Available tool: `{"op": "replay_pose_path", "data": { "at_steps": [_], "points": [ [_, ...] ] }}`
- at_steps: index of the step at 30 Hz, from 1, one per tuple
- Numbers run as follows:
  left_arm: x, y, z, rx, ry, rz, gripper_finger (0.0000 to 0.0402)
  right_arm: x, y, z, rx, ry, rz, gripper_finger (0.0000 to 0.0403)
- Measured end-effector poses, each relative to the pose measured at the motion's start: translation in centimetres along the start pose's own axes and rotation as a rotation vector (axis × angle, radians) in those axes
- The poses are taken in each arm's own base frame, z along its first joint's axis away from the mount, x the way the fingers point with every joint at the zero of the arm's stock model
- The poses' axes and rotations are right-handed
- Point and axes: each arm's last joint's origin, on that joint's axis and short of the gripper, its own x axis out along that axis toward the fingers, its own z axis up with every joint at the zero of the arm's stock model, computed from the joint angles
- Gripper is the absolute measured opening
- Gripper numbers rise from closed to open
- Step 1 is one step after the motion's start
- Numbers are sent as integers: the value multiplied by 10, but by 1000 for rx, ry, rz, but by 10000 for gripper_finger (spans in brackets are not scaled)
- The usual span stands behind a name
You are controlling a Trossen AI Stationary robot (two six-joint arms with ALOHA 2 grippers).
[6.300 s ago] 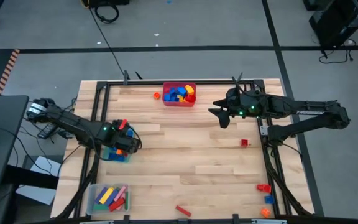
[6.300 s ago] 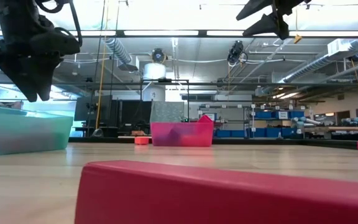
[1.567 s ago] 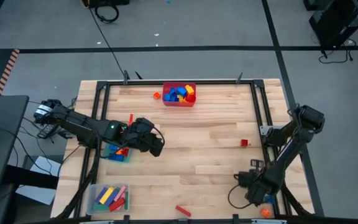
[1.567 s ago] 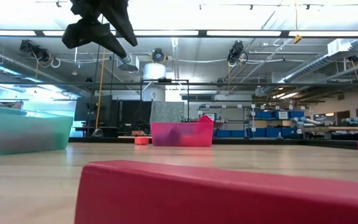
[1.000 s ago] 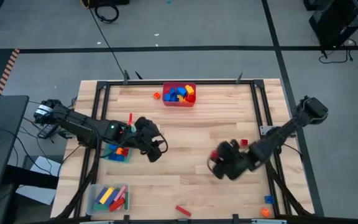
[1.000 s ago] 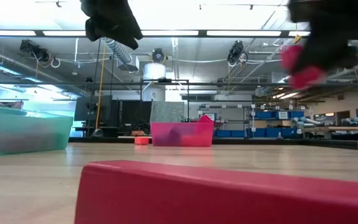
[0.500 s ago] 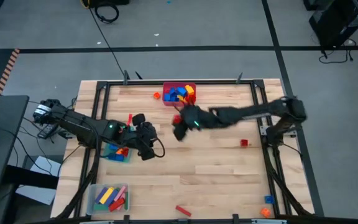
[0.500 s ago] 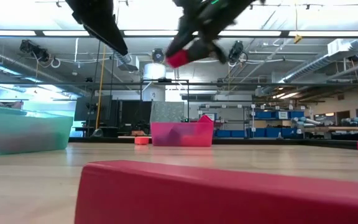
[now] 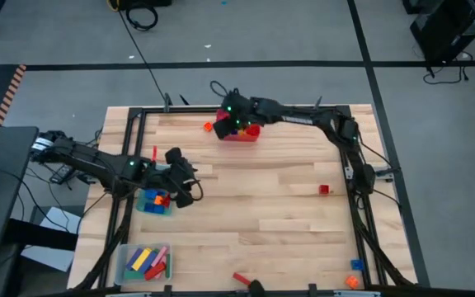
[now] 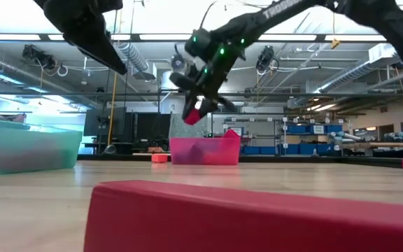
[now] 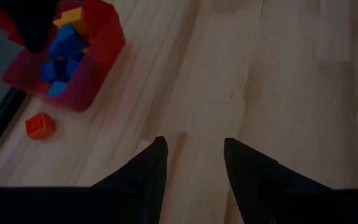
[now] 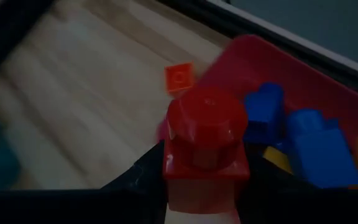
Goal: Sort blocks by size
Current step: Put the red 1 studded building block into the red bin, then put the red rectangle block into the transparent bin
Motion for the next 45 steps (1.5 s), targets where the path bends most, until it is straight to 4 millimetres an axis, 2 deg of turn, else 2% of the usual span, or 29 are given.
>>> {"op": "replay_pose_path", "data": {
  "at_steps": [4,7,10,13,16,21,26,29,34,39,45],
  "points": [
    [0,2,-7,-41,8,2,168,19,-19,5,35,56,7,154],
    [1,3,-9,-33,18,3,168,27,-28,6,66,105,44,203],
    [0,2,-8,-12,15,1,168,24,-30,8,76,111,65,245],
    [0,2,-8,-12,14,1,168,11,-31,12,79,104,56,265],
    [1,2,-7,-18,5,-2,168,-13,-30,16,60,111,44,266],
    [1,2,-7,-28,0,-4,168,-58,-12,2,-65,175,26,255],
    [0,-2,-3,-16,-39,-39,168,-99,20,-38,-223,233,-55,252],
    [-1,-9,2,-3,-92,-76,168,-120,39,-73,-305,250,-108,254],
    [4,-27,12,27,-92,-107,168,-156,64,-135,-369,280,-79,256],
    [9,-49,27,62,-80,-126,168,-187,73,-190,-364,239,-81,254],
    [12,-81,56,102,-85,-164,168,-224,70,-244,-324,216,-41,256]
  ]
}}
